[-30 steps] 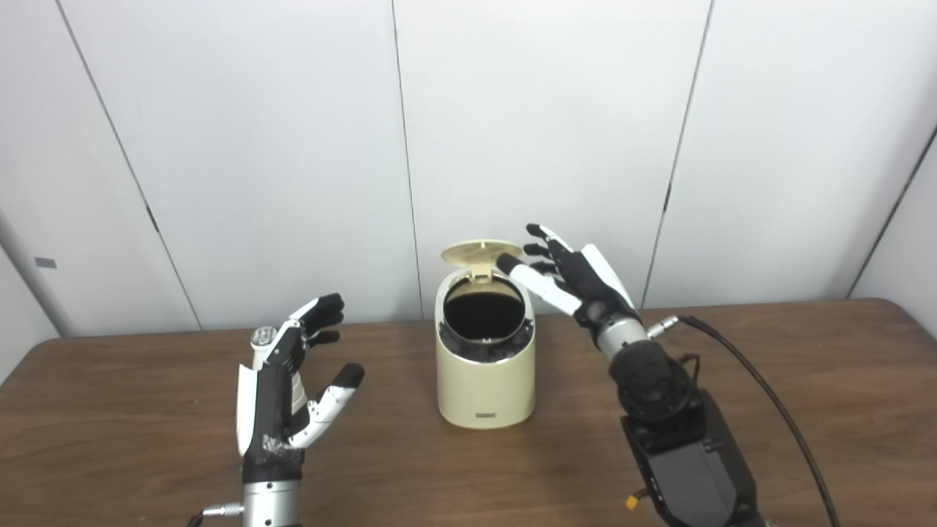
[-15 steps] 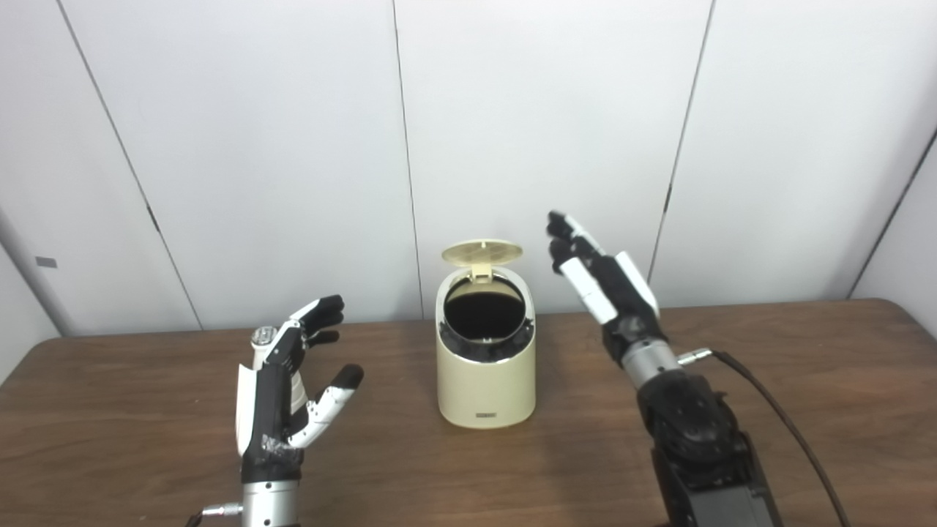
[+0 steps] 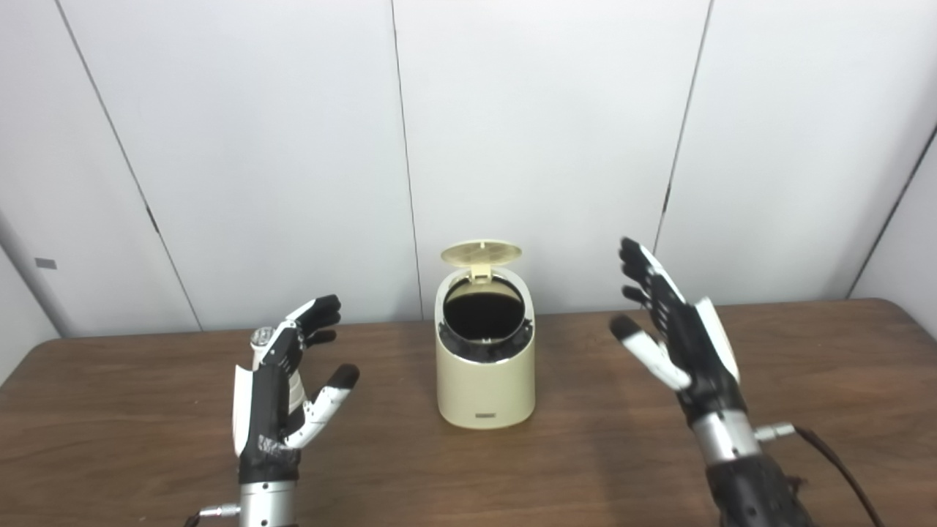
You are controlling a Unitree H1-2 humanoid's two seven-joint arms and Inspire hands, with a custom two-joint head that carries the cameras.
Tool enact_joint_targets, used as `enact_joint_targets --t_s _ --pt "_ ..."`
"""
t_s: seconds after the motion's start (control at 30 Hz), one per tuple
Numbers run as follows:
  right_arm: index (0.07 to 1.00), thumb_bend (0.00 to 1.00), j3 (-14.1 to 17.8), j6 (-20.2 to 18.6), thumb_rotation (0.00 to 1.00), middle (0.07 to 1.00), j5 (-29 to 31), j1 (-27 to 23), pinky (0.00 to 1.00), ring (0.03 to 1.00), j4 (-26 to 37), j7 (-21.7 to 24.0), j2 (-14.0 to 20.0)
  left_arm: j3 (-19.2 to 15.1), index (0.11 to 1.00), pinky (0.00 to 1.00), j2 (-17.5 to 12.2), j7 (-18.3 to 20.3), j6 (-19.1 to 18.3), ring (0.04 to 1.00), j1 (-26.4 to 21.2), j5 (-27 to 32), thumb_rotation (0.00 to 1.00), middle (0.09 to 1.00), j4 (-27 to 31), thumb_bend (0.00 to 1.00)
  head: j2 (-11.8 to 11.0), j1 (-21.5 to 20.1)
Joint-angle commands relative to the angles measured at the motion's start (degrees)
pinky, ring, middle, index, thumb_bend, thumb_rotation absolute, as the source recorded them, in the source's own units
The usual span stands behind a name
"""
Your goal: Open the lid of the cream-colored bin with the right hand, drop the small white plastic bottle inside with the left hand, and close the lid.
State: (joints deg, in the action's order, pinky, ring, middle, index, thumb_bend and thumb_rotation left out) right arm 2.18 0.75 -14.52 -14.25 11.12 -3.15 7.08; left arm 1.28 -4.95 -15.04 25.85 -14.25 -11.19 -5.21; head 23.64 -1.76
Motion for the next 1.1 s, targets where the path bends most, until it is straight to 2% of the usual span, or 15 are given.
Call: enact_joint_targets --t_s 0.0,0.17,0.4,0.7,0.83,1.07 --pt "0.912 0.93 0.4 5.1 0.87 0.914 0.5 -0.7 0.84 0.905 0.4 -1.1 0.7 -0.3 0.776 0.7 -0.6 -0.4 1.1 0.756 -1.3 -0.4 0.68 0.778 2.1 0.81 0.0 0.0" --pt "0.931 0.94 0.5 11.2 0.87 0.918 1.3 1.5 0.85 0.909 -2.3 -2.1 0.5 -0.4 0.779 0.7 -0.9 0.1 1.1 0.761 -1.0 0.1 0.68 0.784 2.3 0.82 0.1 -0.1" --pt "0.918 0.96 1.1 12.0 0.88 0.915 0.8 3.7 0.84 0.897 -4.3 -3.9 -0.9 -0.5 0.777 0.7 -1.3 0.3 1.1 0.763 -0.8 0.6 0.67 0.786 2.4 0.81 0.2 -0.3" --pt "0.938 0.9 0.7 13.3 0.87 0.937 1.2 4.1 0.87 0.927 -5.6 -4.5 -1.6 -1.0 0.772 0.69 -1.4 -0.7 1.1 0.752 -0.8 -0.8 0.68 0.775 2.2 0.81 0.2 -0.1" --pt "0.945 0.92 0.8 12.9 0.86 0.943 1.6 4.0 0.87 0.933 -5.5 -4.5 -1.9 -2.2 0.767 0.67 -2.0 -5.1 1.1 0.754 -1.5 -6.4 0.63 0.771 2.8 0.74 0.3 0.0" --pt "0.929 0.92 1.0 13.5 0.86 0.932 1.0 3.8 0.85 0.923 -6.0 -4.7 -1.6 -3.9 0.785 0.81 -3.8 -11.7 1.1 0.831 -3.0 -13.5 0.55 0.802 4.8 0.84 0.4 0.4"
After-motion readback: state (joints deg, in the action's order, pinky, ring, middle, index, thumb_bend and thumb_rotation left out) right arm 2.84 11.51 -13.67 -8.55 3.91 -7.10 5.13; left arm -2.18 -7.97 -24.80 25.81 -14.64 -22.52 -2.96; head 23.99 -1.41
